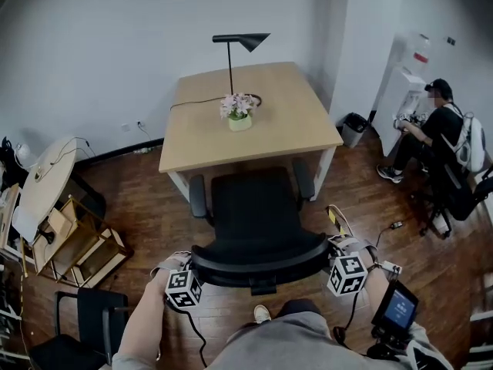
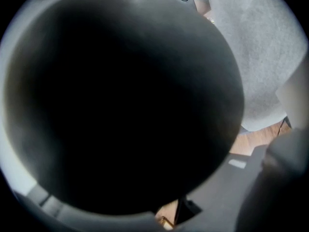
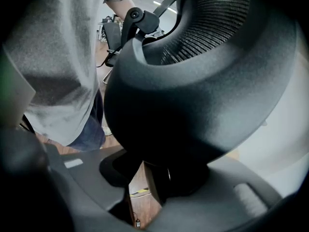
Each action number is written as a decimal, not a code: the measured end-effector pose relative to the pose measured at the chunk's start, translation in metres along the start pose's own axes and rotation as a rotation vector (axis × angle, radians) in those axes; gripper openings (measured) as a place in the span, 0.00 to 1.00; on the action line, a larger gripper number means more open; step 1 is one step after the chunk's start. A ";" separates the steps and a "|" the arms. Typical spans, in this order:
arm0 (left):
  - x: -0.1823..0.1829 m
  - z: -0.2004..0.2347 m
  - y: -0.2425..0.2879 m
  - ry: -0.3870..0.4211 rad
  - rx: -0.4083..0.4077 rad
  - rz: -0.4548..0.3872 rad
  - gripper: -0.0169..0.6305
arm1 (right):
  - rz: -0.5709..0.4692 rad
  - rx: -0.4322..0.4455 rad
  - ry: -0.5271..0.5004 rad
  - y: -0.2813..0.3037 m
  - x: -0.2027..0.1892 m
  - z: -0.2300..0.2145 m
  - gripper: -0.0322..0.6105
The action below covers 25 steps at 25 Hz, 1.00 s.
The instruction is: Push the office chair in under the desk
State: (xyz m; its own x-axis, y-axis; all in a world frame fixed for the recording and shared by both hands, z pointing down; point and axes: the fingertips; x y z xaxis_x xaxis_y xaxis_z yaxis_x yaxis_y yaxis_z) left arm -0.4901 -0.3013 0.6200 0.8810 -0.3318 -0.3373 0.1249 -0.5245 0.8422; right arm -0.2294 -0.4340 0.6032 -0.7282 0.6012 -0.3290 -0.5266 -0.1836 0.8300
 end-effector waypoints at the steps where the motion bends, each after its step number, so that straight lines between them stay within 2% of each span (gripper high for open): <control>1: 0.000 0.005 0.003 0.000 0.002 0.001 0.25 | -0.001 -0.001 -0.002 0.003 -0.002 -0.005 0.29; 25: 0.027 0.179 0.100 -0.014 0.023 0.017 0.24 | -0.039 0.001 -0.058 0.059 -0.086 -0.183 0.29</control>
State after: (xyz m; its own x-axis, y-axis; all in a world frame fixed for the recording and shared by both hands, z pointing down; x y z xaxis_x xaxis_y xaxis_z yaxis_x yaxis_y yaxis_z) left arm -0.5358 -0.5025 0.6197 0.8763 -0.3515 -0.3295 0.0999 -0.5364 0.8380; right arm -0.2783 -0.6389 0.5981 -0.6805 0.6521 -0.3343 -0.5536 -0.1587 0.8175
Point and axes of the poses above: the fingertips, and each gripper's own axes: y forward along the fingers, z to its left, x out of its top
